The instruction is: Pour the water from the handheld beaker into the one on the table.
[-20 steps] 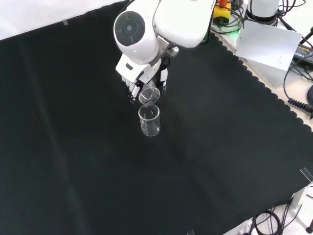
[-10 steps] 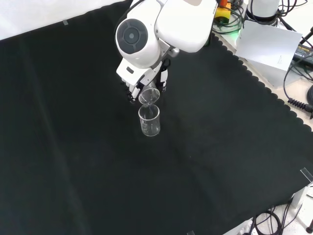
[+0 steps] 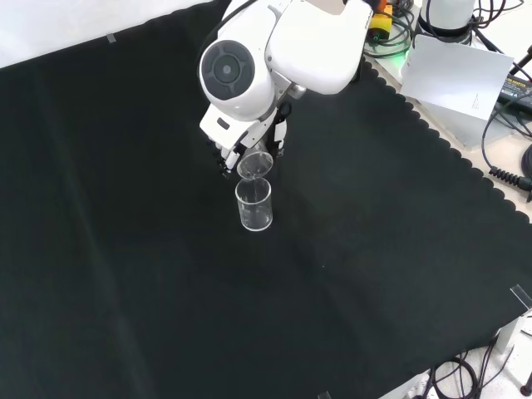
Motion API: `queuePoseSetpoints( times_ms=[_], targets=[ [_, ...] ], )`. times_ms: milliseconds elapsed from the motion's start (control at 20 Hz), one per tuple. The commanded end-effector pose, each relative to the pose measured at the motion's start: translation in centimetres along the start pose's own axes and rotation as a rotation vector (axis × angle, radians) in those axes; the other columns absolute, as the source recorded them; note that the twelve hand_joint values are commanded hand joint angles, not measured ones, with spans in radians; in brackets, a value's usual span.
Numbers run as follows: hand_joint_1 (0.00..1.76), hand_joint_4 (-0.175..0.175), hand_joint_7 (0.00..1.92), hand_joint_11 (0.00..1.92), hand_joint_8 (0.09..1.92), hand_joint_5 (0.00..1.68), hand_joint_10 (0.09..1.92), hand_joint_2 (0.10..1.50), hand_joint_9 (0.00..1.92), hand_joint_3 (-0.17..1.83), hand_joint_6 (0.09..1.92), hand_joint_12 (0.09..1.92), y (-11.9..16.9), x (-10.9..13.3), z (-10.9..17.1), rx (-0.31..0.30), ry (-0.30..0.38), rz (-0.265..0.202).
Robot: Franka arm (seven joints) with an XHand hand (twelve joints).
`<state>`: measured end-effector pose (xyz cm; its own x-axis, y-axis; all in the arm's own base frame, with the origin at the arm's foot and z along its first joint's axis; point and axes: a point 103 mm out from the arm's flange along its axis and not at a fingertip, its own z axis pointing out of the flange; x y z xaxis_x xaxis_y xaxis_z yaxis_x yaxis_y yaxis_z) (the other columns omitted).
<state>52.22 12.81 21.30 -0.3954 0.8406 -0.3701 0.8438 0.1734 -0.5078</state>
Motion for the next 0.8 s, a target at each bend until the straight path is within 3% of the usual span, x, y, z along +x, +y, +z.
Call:
queuePoseSetpoints(
  times_ms=[50, 800],
  targets=[
    [1.31, -0.175, 1.37, 1.32, 0.41, 1.32, 0.51, 1.05, 1.47, -0.17, 0.44, 0.69, -0.02, 0.10, -0.06, 0.009, -0.008, 0.001],
    [1.31, -0.175, 1.36, 1.33, 0.42, 1.31, 0.52, 1.05, 1.47, -0.17, 0.46, 0.68, 0.06, 0.40, -0.45, 0.058, -0.031, 0.010]
  ],
)
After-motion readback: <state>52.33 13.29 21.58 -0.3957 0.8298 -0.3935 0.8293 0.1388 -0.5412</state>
